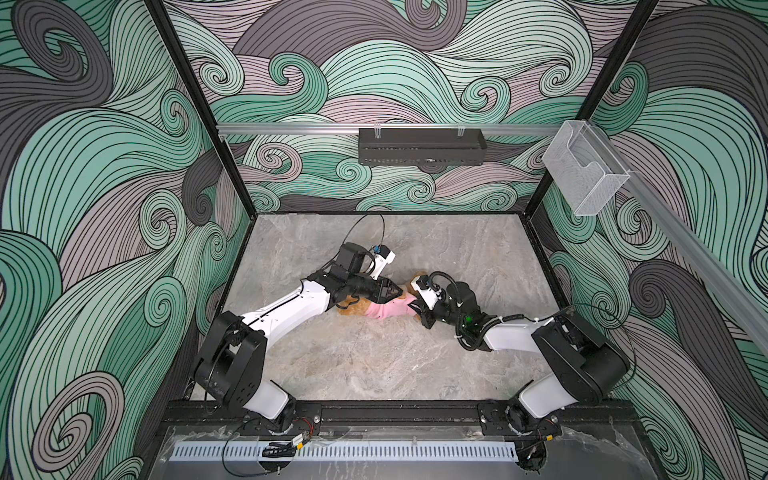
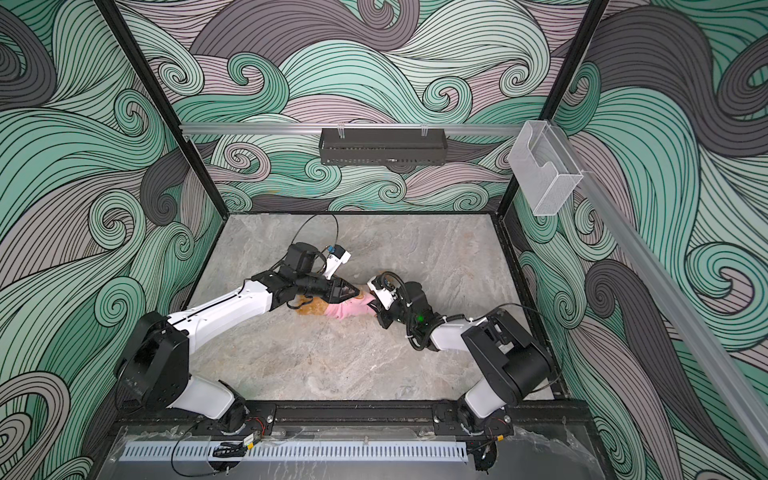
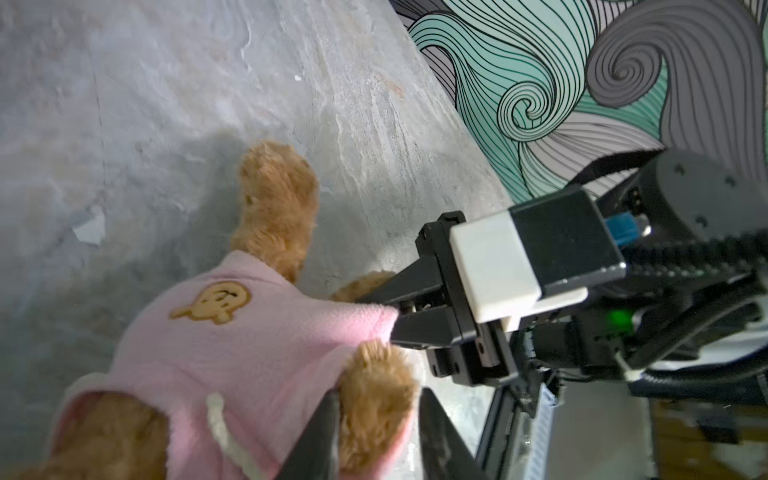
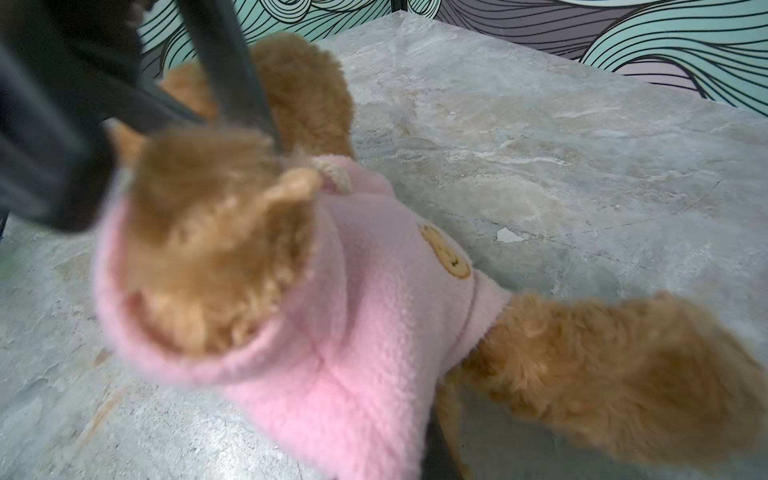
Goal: Dress the teddy bear
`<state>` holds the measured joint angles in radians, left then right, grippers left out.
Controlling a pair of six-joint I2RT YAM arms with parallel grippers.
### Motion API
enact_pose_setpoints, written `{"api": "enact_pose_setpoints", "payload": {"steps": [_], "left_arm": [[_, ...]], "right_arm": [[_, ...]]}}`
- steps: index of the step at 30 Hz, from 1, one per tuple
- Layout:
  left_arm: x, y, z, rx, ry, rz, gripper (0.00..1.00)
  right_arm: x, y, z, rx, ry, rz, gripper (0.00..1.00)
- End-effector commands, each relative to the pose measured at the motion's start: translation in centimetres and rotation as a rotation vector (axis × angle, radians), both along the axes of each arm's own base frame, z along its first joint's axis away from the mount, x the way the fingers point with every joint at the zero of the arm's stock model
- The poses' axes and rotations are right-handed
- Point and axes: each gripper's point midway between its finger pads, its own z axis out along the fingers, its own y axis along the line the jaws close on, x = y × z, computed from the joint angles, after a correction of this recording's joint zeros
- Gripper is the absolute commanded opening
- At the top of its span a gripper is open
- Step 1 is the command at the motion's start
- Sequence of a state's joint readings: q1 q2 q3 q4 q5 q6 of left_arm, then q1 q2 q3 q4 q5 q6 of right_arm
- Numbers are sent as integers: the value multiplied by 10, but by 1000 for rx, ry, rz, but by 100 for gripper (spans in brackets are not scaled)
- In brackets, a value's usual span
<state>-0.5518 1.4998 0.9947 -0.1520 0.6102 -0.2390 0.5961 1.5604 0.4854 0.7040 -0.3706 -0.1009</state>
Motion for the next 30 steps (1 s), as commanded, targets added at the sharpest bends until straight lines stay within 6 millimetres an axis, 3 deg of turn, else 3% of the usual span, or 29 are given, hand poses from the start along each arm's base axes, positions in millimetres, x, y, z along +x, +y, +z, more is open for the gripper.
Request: {"api": "enact_pose_setpoints", "payload": {"steps": [1, 10, 20, 24, 30], "left_arm": [[4, 1, 17, 24, -92, -41, 48], [21, -2, 4, 120, -112, -65, 52], [16, -17, -17, 225, -102, -157, 47], [16, -17, -23, 279, -109, -170, 39], [15, -20, -18, 279, -125, -183, 11]], "right_arm": [[-2, 6, 8, 36, -30, 37, 0], [-1, 8, 9, 46, -24, 37, 0], [1, 9, 6, 51, -8, 34, 0], [2, 11, 4, 53, 1, 35, 0], [2, 10, 3, 42, 0, 33, 0]]}}
